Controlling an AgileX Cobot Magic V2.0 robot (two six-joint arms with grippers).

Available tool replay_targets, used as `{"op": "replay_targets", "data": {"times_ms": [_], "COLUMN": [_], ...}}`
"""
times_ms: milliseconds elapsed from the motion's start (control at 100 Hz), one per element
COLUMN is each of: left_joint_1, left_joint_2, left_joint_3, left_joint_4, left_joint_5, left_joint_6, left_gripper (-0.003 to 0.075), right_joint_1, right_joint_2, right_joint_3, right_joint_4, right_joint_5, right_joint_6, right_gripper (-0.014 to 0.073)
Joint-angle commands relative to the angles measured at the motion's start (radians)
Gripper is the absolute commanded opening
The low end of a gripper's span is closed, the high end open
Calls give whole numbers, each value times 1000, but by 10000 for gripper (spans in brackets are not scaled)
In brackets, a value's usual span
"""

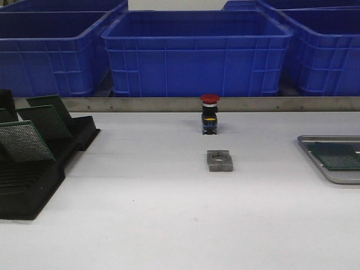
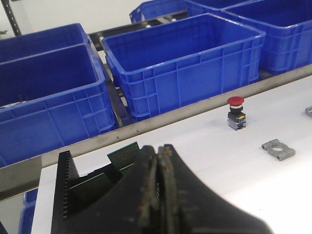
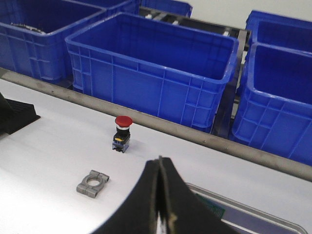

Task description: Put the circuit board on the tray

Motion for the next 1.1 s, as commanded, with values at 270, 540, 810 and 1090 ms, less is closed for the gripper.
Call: {"op": "replay_targets", "data": {"times_ms": [270,540,810,1090], "left_joint_1": [3,3,3,17], "left_joint_2": [-160,-160,-160,-160], "left_joint_3": [64,66,66,110], "left_joint_4": [19,19,19,19], "left_joint_5": [-94,-94,-94,-133], "left_joint_6": [-14,-14,-14,-66], "left_gripper": [-20,-20,-20,-20], "right_joint_1": [3,3,3,3], "right_joint_2": [-156,-156,-156,-156], "right_joint_3": [36,36,36,36], "right_joint_4": [36,37,37,37], "right_joint_5": [-22,-15,-13,-12], "right_joint_6": [-10,-10,-10,-10], "right_gripper": [-61,-61,-61,-61]}}
